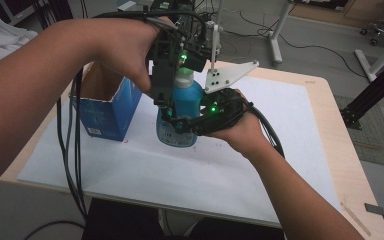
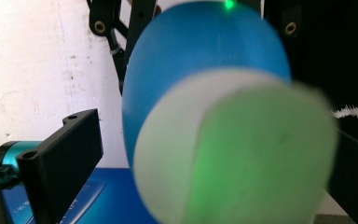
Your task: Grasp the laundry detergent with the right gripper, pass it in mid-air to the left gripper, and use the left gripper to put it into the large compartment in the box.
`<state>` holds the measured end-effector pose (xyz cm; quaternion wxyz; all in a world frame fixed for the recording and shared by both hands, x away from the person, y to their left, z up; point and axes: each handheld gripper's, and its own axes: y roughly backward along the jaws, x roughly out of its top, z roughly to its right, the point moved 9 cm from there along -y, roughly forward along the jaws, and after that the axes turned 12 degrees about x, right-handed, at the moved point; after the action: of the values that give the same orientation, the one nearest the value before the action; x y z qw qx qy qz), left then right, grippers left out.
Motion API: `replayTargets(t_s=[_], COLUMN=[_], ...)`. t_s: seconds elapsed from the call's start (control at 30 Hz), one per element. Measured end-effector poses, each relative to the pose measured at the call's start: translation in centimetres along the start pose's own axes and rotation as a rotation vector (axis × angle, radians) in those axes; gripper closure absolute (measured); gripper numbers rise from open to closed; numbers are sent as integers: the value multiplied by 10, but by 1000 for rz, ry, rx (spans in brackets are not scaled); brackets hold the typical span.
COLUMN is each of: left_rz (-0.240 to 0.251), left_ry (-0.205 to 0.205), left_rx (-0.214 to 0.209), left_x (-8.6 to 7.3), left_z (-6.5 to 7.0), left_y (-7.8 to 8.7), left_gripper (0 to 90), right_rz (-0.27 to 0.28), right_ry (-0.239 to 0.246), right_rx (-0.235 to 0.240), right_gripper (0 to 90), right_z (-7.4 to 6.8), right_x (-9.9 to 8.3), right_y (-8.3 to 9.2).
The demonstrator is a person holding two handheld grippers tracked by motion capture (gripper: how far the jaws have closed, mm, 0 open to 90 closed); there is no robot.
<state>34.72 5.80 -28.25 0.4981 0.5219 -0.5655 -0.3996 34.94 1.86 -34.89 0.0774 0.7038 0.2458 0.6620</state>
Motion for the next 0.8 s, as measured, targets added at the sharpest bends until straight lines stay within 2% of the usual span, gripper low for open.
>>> replayTargets(t_s=[0.33,0.4,0.53,0.8], left_rz=[-29,-38,-45,-57], left_ry=[22,16,22,29], left_rx=[1,-8,-1,7], left_x=[1,0,0,-2], left_z=[0,0,0,-1], left_y=[-4,-4,-5,-6], left_gripper=[34,110,110,167], right_rz=[-1,-1,9,12], right_ry=[-2,3,-2,-4], right_rx=[5,2,6,8], right_gripper=[485,485,485,486], right_z=[1,1,1,1], right_x=[0,0,1,1], right_y=[-4,-4,-4,-6])
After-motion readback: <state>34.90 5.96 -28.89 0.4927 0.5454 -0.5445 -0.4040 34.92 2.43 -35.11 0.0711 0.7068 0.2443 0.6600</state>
